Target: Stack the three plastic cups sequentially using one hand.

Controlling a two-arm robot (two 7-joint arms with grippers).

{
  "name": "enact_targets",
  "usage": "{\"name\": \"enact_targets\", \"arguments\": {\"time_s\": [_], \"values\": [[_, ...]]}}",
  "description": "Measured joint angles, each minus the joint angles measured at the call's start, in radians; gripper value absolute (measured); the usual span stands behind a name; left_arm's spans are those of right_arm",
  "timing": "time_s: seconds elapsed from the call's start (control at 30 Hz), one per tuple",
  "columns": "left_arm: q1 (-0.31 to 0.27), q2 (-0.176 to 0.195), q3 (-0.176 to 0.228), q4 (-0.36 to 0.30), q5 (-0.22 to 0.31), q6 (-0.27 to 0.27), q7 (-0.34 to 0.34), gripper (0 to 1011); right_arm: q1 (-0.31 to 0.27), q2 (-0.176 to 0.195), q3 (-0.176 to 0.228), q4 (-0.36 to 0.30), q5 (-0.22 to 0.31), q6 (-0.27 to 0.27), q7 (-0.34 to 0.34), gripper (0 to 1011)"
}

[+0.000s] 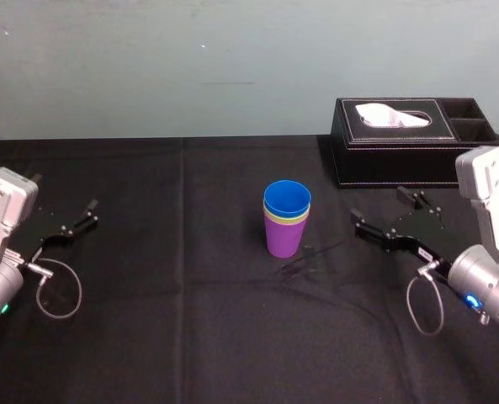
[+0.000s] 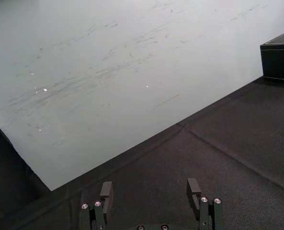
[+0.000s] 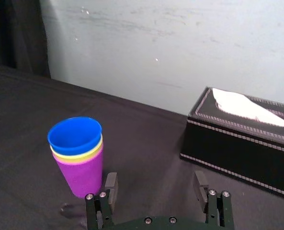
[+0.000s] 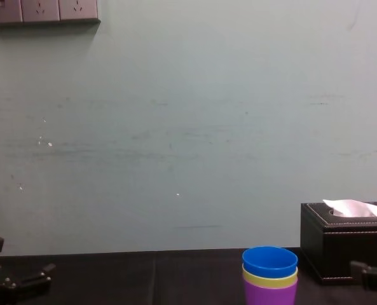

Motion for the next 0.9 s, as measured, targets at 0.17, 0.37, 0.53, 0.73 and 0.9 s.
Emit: {"name": "enact_targets", "arguments": {"time_s": [0.17, 0.37, 0.53, 0.73, 0.9], "values": [[0.0, 0.0, 0.0, 0.0, 0.0, 0.0, 0.0, 1010, -0.014, -0.006, 0.012, 0.019, 0.0, -0.01, 0.001, 1000], [0.0, 0.0, 0.0, 0.0, 0.0, 0.0, 0.0, 1010, -0.016, -0.007, 0.014, 0.022, 0.0, -0.012, 0.003, 1000], [0.0, 0.0, 0.0, 0.0, 0.0, 0.0, 0.0, 1010, -0.015, -0.006, 0.012, 0.02, -0.001, -0.011, 0.004, 1000], [0.0, 0.0, 0.0, 0.0, 0.0, 0.0, 0.0, 1010, -0.014, -0.006, 0.011, 0.019, -0.001, -0.01, 0.004, 1000], [0.0, 0.0, 0.0, 0.0, 0.0, 0.0, 0.0, 1010, -0.014, -0.005, 0.011, 0.018, -0.002, -0.009, 0.004, 1000]]}}
